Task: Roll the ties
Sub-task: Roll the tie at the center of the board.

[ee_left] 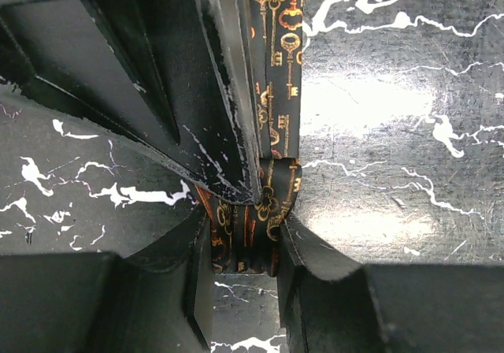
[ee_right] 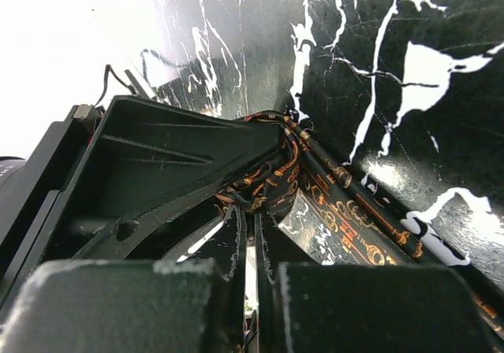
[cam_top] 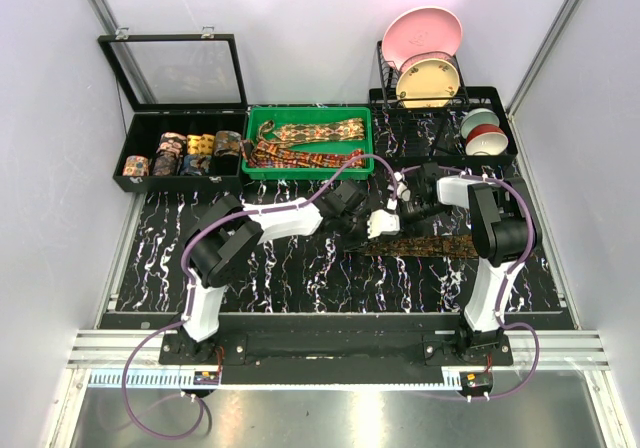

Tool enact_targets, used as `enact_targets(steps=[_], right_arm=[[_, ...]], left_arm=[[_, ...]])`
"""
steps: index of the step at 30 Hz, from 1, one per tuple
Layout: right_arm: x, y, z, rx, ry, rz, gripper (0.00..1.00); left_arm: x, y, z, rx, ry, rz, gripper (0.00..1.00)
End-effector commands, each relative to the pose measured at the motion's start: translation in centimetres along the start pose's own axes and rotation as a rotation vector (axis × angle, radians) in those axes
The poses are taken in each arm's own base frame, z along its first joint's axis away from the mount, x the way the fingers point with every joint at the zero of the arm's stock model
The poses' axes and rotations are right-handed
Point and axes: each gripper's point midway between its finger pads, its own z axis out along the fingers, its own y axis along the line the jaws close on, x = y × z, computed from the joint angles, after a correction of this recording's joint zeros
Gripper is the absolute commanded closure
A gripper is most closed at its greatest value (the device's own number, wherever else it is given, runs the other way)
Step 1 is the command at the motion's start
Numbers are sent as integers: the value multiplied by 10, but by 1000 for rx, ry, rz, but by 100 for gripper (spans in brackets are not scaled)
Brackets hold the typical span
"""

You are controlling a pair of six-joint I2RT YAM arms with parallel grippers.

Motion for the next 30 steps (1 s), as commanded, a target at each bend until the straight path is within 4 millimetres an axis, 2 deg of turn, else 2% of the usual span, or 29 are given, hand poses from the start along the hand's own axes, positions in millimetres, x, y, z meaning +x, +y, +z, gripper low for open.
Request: enact_targets(steps=[1, 3, 4, 5, 6, 7, 8, 10, 11, 13, 14, 16, 17, 18, 19, 20, 22, 25, 30], right_arm=[[-7, -21, 2, 113, -17, -20, 100], [-6, -26, 2, 140, -17, -16, 100], [-6, -30, 1, 165, -22, -13, 100], [-6, -32, 1, 173, -23, -12, 100], [-5, -34, 1, 180, -20, -9, 100], [-5, -35, 1, 187, -20, -11, 100], [-4, -36, 1, 194, -18, -10, 100], [-3, -40, 1, 212, -13, -10, 100], [-3, -41, 1, 217, -11, -7, 100], [-3, -46, 0, 243, -15, 0, 100], [-3, -47, 0, 250, -13, 1, 100], [-3, -51, -2, 276, -13, 8, 100], [-4, -52, -2, 284, -11, 9, 100], [-5, -53, -3, 293, -14, 8, 100], [-4, -56, -3, 312, -13, 10, 100], [-4, -58, -4, 320, -13, 11, 100], [-4, -62, -5, 346, -15, 17, 100], [-2, -66, -4, 361, -3, 36, 100], [-2, -69, -2, 379, 11, 46, 100]], left_arm=[[65, -33, 5, 122, 199, -104, 85], [61, -30, 4, 122, 177, -120, 81], [55, -35, 4, 162, 141, -127, 68], [46, -26, 2, 137, 93, -120, 63], [48, -29, 1, 141, 73, -129, 59], [40, -32, -1, 164, 21, -123, 48], [25, -20, -5, 115, -54, -89, 45], [18, -25, -8, 134, -123, -80, 35], [3, -14, -13, 99, -194, -53, 32], [-1, -16, -14, 117, -247, -75, 24], [-12, -7, -15, 89, -302, -51, 23], [-11, -9, -15, 93, -349, -91, 20], [-23, -1, -16, 56, -421, -55, 16], [-26, -1, -16, 55, -447, -78, 14], [-20, -2, -11, 49, -450, -96, 12], [-30, 5, -12, 13, -504, -75, 11], [-34, 10, -9, -14, -567, -124, 11], [-42, 10, -8, -21, -664, -125, 14], [-44, -2, 3, 5, -721, -115, 23]])
